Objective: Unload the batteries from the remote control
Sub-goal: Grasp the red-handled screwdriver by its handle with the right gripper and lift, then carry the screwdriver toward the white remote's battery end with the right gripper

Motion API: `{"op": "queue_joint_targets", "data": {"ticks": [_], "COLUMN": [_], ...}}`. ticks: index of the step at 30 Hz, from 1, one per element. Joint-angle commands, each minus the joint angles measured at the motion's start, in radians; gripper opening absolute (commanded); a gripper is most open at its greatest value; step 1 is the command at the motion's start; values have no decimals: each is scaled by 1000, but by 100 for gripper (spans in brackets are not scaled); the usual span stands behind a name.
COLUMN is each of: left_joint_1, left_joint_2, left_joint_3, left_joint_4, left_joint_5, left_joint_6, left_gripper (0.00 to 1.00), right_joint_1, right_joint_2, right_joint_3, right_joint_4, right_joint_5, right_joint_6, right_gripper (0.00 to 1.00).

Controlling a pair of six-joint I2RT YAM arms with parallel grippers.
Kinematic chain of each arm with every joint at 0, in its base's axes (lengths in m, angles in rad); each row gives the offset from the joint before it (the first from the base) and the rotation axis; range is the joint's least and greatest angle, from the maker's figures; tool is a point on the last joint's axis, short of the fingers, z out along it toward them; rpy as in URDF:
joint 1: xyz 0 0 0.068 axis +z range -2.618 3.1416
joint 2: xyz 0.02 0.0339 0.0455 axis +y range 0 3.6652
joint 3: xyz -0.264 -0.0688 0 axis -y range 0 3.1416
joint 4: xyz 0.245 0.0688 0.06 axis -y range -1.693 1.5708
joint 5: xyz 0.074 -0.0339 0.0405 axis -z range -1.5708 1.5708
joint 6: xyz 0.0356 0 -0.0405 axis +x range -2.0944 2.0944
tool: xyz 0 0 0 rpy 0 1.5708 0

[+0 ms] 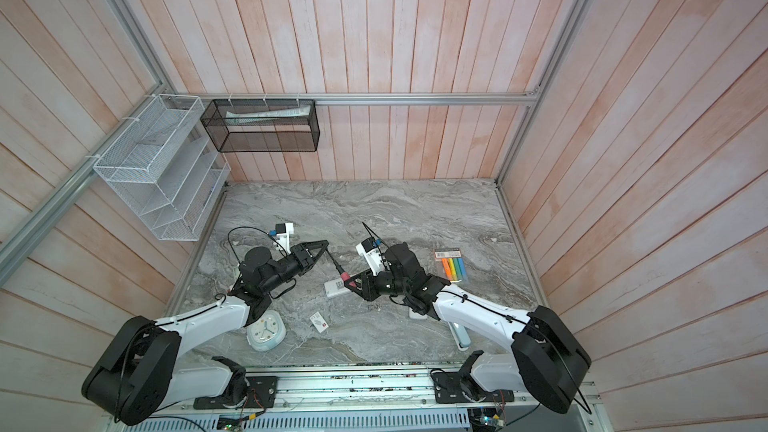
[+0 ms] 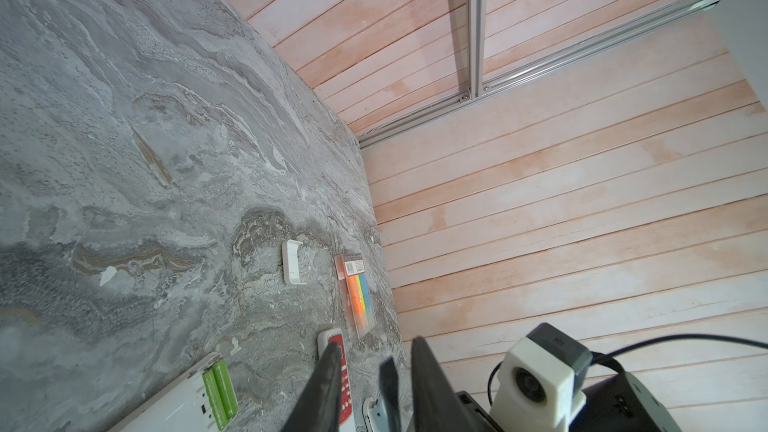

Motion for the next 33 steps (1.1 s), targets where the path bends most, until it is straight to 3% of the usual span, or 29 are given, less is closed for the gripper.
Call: {"op": "queue_joint_targets", "data": {"ticks": [1,10,15,21,24,27,33], "left_joint_1": [-6,-6,-6,-7,-7,-6,-6], "left_joint_2": [7,20,19,-2,-16,-22,-23], "left_joint_3": [-10,-8,-2,23,38,53,74], "left_joint_4": [46,55,16,-117,-183,-241,-331], "left_joint_5": [-7,-3,-8,-53,-80,-95,-136], "left_joint_6": [-1,-13,-20,-53,-72,-93,-167], "left_gripper": [27,1,0,0,0,0,0], "right_joint_1": [-7,-8,-8,-5,7,37,94], "right_joint_2": [10,19,24,25,21,10,-20], "right_joint_3": [36,38,42,61,76,89,126], "right_joint_4": [36,39,37,4,-19,-51,-182], "right_joint_5": [-23,-20,-8,32,65,136,368], "right_joint_6": [14,17,11,-35,-75,-136,-291], "right_gripper": [5,7,13,28,42,53,58]}}
